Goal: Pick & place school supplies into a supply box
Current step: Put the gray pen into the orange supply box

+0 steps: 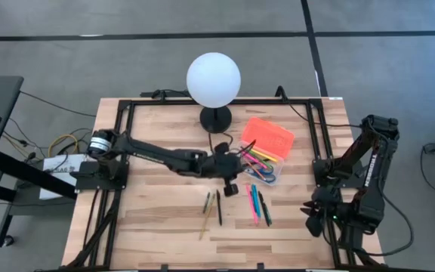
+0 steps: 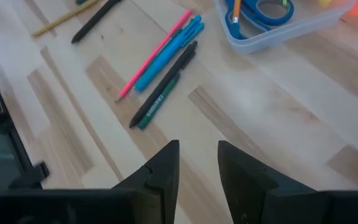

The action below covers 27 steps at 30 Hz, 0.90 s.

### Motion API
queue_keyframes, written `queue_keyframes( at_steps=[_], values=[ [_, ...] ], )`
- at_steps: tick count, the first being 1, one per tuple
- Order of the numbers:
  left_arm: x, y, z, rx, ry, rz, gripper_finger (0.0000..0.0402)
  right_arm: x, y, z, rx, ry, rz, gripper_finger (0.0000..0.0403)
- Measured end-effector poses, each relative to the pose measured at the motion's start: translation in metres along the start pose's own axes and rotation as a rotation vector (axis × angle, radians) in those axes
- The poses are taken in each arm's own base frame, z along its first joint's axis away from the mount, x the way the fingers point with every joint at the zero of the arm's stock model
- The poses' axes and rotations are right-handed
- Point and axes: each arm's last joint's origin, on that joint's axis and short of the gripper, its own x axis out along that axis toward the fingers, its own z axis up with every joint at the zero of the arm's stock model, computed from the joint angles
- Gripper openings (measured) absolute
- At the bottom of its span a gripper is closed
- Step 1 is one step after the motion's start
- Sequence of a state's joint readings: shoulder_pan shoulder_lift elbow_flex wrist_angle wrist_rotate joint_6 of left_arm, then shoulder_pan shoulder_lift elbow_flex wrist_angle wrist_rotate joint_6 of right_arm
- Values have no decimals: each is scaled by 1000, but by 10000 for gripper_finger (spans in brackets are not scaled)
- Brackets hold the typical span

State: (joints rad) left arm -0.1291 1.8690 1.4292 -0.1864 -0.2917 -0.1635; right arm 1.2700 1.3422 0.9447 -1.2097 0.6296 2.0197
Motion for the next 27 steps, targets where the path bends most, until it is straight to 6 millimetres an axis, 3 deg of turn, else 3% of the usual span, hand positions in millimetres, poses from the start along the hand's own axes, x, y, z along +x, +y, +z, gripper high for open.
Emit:
queue_keyframes(
  at_steps=[15,21,27],
  values=[
    [14,66,20,222,-118,-93,15,30,14,39,235,-37,-78,102],
    [36,80,8,245,-87,-144,16,40,17,52,286,-49,-94,102],
    [53,82,-3,277,-59,-172,16,45,19,59,326,-55,-96,102]
  ],
)
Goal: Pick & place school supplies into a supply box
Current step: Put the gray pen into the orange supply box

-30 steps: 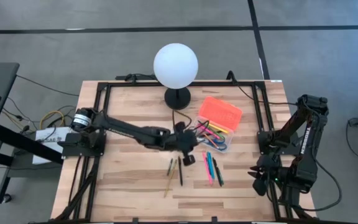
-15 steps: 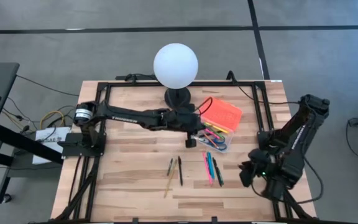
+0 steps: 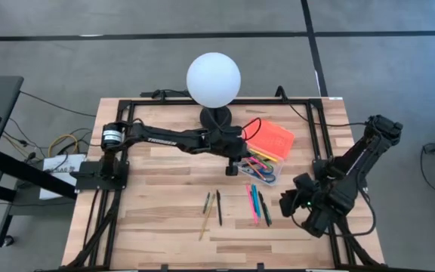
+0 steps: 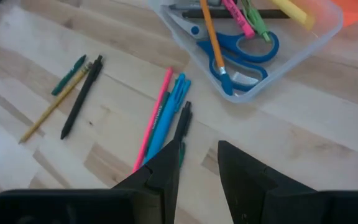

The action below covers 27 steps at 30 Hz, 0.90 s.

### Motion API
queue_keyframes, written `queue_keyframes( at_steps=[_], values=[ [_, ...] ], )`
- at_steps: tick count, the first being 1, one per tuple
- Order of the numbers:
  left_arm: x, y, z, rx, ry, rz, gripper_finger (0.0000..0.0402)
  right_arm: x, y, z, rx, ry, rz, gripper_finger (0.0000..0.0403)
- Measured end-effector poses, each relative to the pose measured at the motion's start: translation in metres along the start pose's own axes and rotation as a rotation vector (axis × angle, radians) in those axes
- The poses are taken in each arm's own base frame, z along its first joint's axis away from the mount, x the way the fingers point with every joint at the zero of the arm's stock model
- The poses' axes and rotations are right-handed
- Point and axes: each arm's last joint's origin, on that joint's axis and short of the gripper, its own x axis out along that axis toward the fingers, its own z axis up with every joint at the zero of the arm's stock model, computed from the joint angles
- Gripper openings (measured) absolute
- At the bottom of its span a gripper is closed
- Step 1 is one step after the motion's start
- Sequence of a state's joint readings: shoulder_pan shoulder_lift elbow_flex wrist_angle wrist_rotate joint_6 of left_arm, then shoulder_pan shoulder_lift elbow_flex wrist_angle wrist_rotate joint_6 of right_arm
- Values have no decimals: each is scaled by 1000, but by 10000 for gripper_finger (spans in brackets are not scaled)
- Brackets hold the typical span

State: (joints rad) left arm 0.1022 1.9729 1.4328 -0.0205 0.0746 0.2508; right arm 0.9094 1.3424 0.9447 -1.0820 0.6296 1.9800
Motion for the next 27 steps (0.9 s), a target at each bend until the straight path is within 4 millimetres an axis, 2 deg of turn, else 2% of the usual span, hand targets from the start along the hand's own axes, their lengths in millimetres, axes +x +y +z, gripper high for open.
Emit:
queue_keyframes(
  at_steps=[9,21,27],
  values=[
    [18,-1,-16,-27,27,-47,16,1,2,1,19,2,9,102],
    [18,6,-15,-64,17,-30,17,1,2,1,4,2,11,102],
    [18,5,-14,-86,13,-39,51,1,2,1,-4,2,11,102]
  ],
)
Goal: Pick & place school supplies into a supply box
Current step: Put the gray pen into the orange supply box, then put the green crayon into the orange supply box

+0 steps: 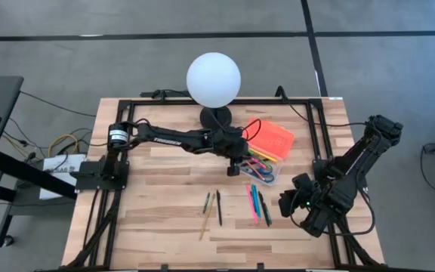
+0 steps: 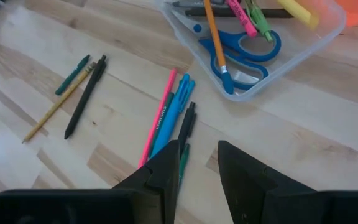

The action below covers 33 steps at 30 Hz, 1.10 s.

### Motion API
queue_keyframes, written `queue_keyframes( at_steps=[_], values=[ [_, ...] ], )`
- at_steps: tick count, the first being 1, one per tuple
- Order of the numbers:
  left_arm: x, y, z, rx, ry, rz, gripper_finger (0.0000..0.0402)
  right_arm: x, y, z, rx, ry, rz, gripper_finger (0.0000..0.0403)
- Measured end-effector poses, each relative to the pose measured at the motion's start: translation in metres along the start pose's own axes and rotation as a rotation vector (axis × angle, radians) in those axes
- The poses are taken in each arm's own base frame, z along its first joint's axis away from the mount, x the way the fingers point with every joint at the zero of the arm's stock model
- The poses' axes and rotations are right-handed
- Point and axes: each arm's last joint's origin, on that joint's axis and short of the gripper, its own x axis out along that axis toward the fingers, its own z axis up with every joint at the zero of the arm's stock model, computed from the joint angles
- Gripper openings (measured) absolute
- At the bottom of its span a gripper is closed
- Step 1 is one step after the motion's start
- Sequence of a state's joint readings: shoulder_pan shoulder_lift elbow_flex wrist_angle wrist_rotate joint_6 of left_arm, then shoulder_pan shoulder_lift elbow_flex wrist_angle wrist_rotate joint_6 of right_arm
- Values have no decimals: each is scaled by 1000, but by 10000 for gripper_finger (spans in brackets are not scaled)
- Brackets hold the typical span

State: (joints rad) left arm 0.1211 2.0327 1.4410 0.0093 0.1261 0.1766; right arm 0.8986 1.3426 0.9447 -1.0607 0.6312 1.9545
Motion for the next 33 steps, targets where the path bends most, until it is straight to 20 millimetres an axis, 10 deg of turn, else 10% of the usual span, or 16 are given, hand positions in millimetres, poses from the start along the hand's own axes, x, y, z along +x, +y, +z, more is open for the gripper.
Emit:
queue_keyframes(
  at_steps=[15,33],
  values=[
    [-4,-14,3,-109,88,-60,129,0,7,-2,47,25,52,102],
    [-90,-71,25,-135,502,-28,103,76,39,-42,171,245,-94,102]
  ],
)
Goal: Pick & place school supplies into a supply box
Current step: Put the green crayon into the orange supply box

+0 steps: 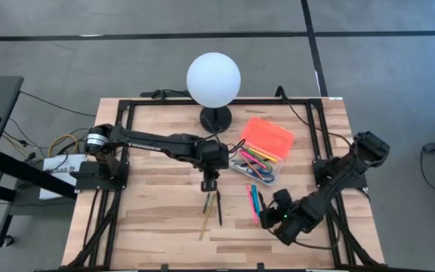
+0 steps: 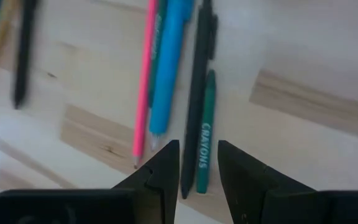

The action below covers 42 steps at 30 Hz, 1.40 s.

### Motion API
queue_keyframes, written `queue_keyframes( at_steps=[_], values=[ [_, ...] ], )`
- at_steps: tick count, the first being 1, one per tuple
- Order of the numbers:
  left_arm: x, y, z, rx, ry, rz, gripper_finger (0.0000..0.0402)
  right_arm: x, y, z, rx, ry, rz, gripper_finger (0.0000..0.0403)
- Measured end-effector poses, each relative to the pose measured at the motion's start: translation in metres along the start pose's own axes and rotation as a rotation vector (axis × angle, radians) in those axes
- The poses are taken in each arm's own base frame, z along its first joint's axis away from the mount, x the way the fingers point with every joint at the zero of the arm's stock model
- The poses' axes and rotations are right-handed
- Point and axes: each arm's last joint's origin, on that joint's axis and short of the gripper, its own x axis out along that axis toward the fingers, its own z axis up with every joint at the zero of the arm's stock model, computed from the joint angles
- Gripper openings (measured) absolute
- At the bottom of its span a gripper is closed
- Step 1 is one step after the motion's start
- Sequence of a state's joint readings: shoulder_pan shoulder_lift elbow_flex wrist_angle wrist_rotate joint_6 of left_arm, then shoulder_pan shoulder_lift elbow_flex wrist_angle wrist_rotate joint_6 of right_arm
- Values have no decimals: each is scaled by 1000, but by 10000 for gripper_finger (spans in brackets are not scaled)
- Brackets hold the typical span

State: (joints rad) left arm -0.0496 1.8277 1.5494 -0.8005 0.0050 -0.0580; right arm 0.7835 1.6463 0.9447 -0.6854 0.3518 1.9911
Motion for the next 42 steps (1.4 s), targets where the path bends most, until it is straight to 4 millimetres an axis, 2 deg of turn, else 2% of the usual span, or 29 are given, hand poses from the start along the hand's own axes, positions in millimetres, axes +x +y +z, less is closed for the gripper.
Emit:
queue_keyframes(
  at_steps=[5,21,31,42],
  values=[
    [-3,-6,-2,17,7,25,103,8,1,-4,26,15,-17,102],
    [-2,-6,-2,18,8,36,103,28,-2,-13,2,32,-90,102],
    [-2,-6,-2,17,8,37,103,27,-7,-13,-24,46,-137,99],
    [-2,-6,-2,17,9,39,103,24,-13,-12,-104,123,-234,21]
  ],
)
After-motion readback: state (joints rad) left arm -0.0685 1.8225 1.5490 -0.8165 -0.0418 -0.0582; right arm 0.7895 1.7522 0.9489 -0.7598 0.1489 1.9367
